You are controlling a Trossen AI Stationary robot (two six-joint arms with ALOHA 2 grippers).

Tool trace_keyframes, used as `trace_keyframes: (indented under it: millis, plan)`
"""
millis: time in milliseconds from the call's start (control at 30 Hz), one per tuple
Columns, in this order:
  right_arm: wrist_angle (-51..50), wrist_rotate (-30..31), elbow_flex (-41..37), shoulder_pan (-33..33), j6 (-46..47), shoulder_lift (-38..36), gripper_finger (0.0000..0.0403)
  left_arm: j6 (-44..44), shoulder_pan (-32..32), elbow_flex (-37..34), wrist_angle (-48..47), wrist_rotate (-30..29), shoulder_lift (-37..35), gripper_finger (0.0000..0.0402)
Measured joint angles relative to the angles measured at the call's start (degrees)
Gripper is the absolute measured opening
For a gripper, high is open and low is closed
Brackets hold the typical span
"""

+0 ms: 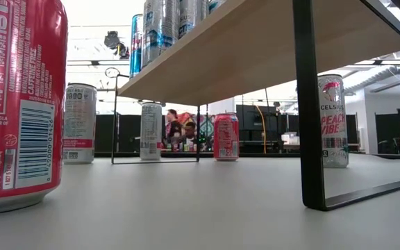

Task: Place canned beverage on shelf
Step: Put the top right orange soda can on the shelf

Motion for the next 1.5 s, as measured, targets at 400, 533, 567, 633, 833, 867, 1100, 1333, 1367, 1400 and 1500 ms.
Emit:
trace_keyframes:
  millis: [400,533,567,633,833,867,1100,1333,1367,1400,1500]
  plan:
    - [4.8,2.9,0.0,-4.8,3.5,1.0,0.0265,-1.5,-1.3,0.0,0.3,-1.2,0.0,0.0398]
    - [9.5,5.4,-3.1,-4.3,5.2,1.1,0.0265,-1.5,-1.3,0.0,0.2,-1.2,0.0,0.0398]
    - [12.8,5.7,-4.5,-4.2,5.9,1.2,0.0265,-1.5,-1.3,0.0,0.2,-1.2,0.0,0.0398]
    - [18.6,6.7,-7.8,-4.0,7.3,0.7,0.0265,-1.5,-1.3,0.0,0.1,-1.2,0.0,0.0398]
    - [28.0,8.2,-13.0,-3.9,10.0,0.4,0.0265,-1.5,-1.3,0.0,0.0,-1.2,0.0,0.0398]
    - [28.1,8.6,-13.0,-4.0,9.9,0.4,0.0265,-1.5,-1.3,0.0,0.0,-1.2,0.0,0.0398]
    - [25.9,14.5,-13.0,-3.9,9.5,0.5,0.0265,-1.5,-1.2,0.0,0.0,-1.2,0.0,0.0398]
    - [25.6,14.1,-13.0,-3.9,7.8,0.9,0.0265,-1.6,-0.6,0.0,0.3,-1.3,0.0,0.0398]
    - [25.8,14.1,-13.0,-3.9,7.8,1.2,0.0265,-1.6,-0.6,0.0,0.3,-1.3,0.0,0.0398]
    - [25.8,14.0,-13.0,-3.9,7.7,1.5,0.0265,-1.6,-0.6,0.0,0.3,-1.3,0.0,0.0398]
    - [27.3,14.0,-13.0,-3.9,8.1,3.3,0.0265,-1.6,-0.6,0.0,0.4,-1.3,0.0,0.0398]
